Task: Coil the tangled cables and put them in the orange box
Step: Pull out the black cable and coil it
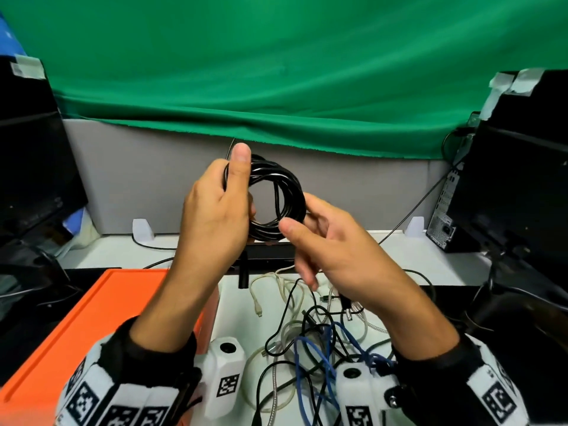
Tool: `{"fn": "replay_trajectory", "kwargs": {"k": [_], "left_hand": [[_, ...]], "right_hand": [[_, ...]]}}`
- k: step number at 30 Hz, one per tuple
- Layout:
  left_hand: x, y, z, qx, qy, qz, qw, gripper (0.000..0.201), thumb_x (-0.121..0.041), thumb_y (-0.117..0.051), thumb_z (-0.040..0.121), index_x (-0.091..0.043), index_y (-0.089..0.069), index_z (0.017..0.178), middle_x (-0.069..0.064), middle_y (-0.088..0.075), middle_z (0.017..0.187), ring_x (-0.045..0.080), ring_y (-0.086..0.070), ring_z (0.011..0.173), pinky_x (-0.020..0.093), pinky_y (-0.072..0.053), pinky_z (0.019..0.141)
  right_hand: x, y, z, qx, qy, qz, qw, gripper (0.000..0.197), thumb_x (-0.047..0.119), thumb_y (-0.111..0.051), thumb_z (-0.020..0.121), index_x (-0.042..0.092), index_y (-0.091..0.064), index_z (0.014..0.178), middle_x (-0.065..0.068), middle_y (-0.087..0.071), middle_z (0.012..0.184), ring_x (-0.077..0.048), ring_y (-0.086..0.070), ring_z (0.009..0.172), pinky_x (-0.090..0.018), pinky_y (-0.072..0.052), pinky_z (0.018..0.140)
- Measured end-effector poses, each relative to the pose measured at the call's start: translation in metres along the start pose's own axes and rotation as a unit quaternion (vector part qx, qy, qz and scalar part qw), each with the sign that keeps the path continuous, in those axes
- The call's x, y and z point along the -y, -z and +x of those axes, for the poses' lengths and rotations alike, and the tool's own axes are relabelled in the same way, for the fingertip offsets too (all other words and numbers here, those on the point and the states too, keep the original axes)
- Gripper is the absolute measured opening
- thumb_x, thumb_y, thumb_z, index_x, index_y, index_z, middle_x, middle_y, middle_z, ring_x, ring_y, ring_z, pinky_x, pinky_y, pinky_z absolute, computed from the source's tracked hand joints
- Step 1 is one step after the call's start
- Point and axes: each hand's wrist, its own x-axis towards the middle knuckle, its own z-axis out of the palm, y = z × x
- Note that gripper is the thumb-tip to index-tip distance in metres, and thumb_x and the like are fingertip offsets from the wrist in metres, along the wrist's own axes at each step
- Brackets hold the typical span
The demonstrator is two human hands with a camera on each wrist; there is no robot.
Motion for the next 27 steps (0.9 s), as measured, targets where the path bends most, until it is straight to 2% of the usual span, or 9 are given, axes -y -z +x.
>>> {"fn": "replay_trajectory", "kwargs": {"k": [4, 7, 9, 12, 14, 17, 21, 24, 27], "left_hand": [[0.001, 0.015, 0.009, 0.21, 0.057, -0.082, 0.973, 0.038, -0.056, -0.053, 0.097, -0.02, -0.063, 0.089, -0.002, -0.067, 0.071, 0.017, -0.068, 0.066, 0.049, -0.062, 0.075], [0.006, 0.03, 0.013, 0.338, 0.071, -0.154, 0.926, 0.024, -0.033, -0.072, 0.087, -0.019, -0.067, 0.106, -0.003, -0.072, 0.091, 0.015, -0.072, 0.091, 0.037, -0.062, 0.081], [0.008, 0.033, 0.013, 0.329, 0.056, -0.139, 0.932, 0.026, -0.025, -0.075, 0.088, -0.016, -0.066, 0.111, -0.004, -0.074, 0.099, 0.015, -0.073, 0.099, 0.034, -0.061, 0.082], [0.007, 0.026, 0.012, 0.26, 0.054, -0.147, 0.953, 0.015, -0.016, -0.069, 0.092, -0.012, -0.068, 0.106, -0.003, -0.075, 0.097, 0.018, -0.073, 0.098, 0.037, -0.063, 0.079], [0.004, 0.019, 0.01, 0.223, 0.065, -0.162, 0.959, 0.009, -0.017, -0.069, 0.092, -0.013, -0.068, 0.1, 0.0, -0.075, 0.093, 0.019, -0.074, 0.093, 0.039, -0.063, 0.078], [0.002, 0.016, 0.007, 0.235, 0.078, -0.162, 0.955, 0.006, -0.022, -0.068, 0.094, -0.016, -0.067, 0.097, -0.003, -0.076, 0.088, 0.013, -0.074, 0.088, 0.04, -0.063, 0.077], [0.011, 0.024, 0.014, 0.264, 0.075, 0.005, 0.962, 0.038, -0.056, -0.061, 0.092, -0.022, -0.065, 0.107, 0.001, -0.074, 0.097, 0.013, -0.075, 0.082, 0.046, -0.062, 0.079], [0.021, 0.04, 0.026, 0.213, 0.051, 0.144, 0.965, 0.072, -0.084, -0.046, 0.081, -0.028, -0.062, 0.123, -0.007, -0.072, 0.103, 0.014, -0.07, 0.088, 0.04, -0.056, 0.083], [0.022, 0.062, 0.034, 0.172, 0.058, 0.13, 0.975, 0.072, -0.092, -0.038, 0.068, -0.037, -0.066, 0.107, -0.011, -0.072, 0.101, 0.015, -0.071, 0.088, 0.046, -0.058, 0.086]], "right_hand": [[-0.003, 0.013, 0.002, -0.077, 0.022, -0.079, 0.994, 0.025, 0.022, -0.051, 0.106, 0.028, -0.065, 0.126, 0.012, -0.06, 0.071, -0.015, -0.042, 0.047, -0.026, -0.033, 0.047], [-0.006, 0.017, 0.004, -0.137, 0.028, -0.107, 0.984, 0.02, 0.024, -0.051, 0.106, 0.028, -0.07, 0.111, 0.011, -0.052, 0.054, -0.015, -0.042, 0.048, -0.025, -0.033, 0.046], [-0.007, 0.015, 0.004, -0.156, 0.019, -0.095, 0.983, 0.019, 0.026, -0.053, 0.105, 0.025, -0.072, 0.109, 0.002, -0.059, 0.056, -0.015, -0.051, 0.05, -0.024, -0.043, 0.053], [-0.008, 0.015, 0.007, -0.136, -0.025, -0.003, 0.99, 0.02, 0.028, -0.057, 0.103, 0.02, -0.071, 0.114, -0.005, -0.076, 0.093, -0.02, -0.073, 0.076, -0.035, -0.06, 0.074], [-0.009, 0.015, 0.007, -0.107, -0.043, 0.051, 0.992, 0.023, 0.023, -0.056, 0.103, 0.02, -0.068, 0.123, -0.002, -0.077, 0.109, -0.022, -0.076, 0.094, -0.034, -0.061, 0.084], [-0.007, 0.016, 0.005, -0.115, -0.043, 0.088, 0.989, 0.023, 0.017, -0.054, 0.104, 0.021, -0.068, 0.121, -0.002, -0.077, 0.109, -0.023, -0.076, 0.095, -0.029, -0.061, 0.084], [-0.01, 0.025, 0.024, -0.093, -0.09, 0.062, 0.99, 0.02, 0.015, -0.057, 0.102, 0.01, -0.071, 0.116, -0.01, -0.077, 0.107, -0.025, -0.077, 0.09, -0.025, -0.062, 0.077], [-0.02, 0.032, 0.06, -0.053, -0.146, 0.031, 0.987, 0.017, 0.014, -0.06, 0.101, 0.001, -0.069, 0.108, -0.015, -0.076, 0.1, -0.024, -0.078, 0.086, -0.022, -0.062, 0.072], [-0.048, 0.032, 0.106, -0.027, -0.215, -0.007, 0.976, 0.022, 0.011, -0.062, 0.1, -0.006, -0.064, 0.113, -0.019, -0.075, 0.092, -0.027, -0.077, 0.084, -0.023, -0.062, 0.068]]}}
